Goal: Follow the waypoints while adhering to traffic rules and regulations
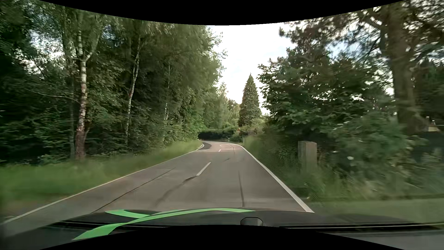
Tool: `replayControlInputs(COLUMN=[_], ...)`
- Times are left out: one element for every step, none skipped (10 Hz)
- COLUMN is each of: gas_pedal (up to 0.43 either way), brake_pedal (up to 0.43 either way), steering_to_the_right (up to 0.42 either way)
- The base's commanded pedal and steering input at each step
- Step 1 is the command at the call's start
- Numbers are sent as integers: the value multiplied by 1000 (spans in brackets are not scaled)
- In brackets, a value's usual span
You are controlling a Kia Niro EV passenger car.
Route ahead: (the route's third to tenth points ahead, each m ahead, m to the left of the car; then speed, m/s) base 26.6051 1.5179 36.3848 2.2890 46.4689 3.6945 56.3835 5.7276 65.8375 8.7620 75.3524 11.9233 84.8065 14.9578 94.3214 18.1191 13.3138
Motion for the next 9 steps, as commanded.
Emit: replayControlInputs(gas_pedal=[59, 39, 28, 20, 20, 20, 20, 20, 20], brake_pedal=[0, 0, 0, 0, 0, 0, 0, 0, 0], steering_to_the_right=[-3, -3, -3, -3, -3, -3, -3, -3, -3])
